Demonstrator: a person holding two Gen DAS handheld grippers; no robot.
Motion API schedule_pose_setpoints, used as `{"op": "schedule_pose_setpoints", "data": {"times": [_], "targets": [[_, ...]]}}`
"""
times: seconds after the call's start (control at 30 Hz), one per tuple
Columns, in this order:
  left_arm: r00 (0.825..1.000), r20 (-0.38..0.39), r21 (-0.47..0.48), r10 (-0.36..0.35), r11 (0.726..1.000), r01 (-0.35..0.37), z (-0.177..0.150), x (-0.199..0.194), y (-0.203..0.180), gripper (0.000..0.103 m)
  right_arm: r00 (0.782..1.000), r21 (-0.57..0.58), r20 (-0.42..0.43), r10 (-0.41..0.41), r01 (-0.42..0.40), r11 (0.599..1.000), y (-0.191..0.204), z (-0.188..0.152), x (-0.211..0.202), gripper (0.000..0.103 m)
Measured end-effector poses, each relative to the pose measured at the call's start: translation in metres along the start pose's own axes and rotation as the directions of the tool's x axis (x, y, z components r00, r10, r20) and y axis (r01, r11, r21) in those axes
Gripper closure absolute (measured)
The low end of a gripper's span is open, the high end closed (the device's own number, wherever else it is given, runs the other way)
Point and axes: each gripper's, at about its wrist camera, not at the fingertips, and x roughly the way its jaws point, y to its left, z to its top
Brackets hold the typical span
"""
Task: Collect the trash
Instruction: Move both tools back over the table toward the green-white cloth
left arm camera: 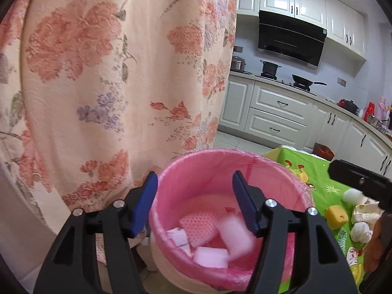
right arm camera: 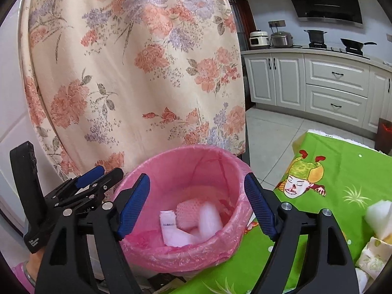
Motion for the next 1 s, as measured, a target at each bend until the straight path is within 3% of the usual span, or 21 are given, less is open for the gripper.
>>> {"op": "schedule_pose_setpoints", "data": {"times": [0.13, 0.27, 0.57, 0.73, 1.0], "targets": [[0.999, 0.033, 0.0, 0.034, 0.999, -0.034, -0.004, -0.016, -0.004, 0.022, 1.0, -0.007, 0.022, -0.011, 0.011, 1.0, -0.003, -0.006, -0.018, 0.028], [0.998, 0.064, -0.002, 0.025, 1.0, -0.025, -0.011, -0.039, -0.017, 0.006, 0.998, -0.04, 0.043, -0.039, 0.04, 0.998, -0.003, -0.016, -0.04, 0.028], [0.994, 0.109, 0.018, -0.015, 1.0, 0.013, -0.044, -0.084, -0.065, 0.005, 0.991, -0.05, 0.059, -0.117, 0.12, 0.991, -0.022, -0.064, -0.097, 0.023], [0.991, 0.088, -0.001, -0.096, 0.995, 0.097, -0.066, -0.099, -0.093, 0.005, 0.981, -0.067, 0.074, -0.177, 0.182, 0.981, -0.033, -0.087, -0.129, 0.02], [0.983, 0.05, 0.066, -0.178, 0.982, 0.174, -0.098, -0.11, -0.158, 0.005, 0.951, -0.056, 0.129, -0.281, 0.29, 0.956, -0.059, -0.119, -0.185, 0.019]]}}
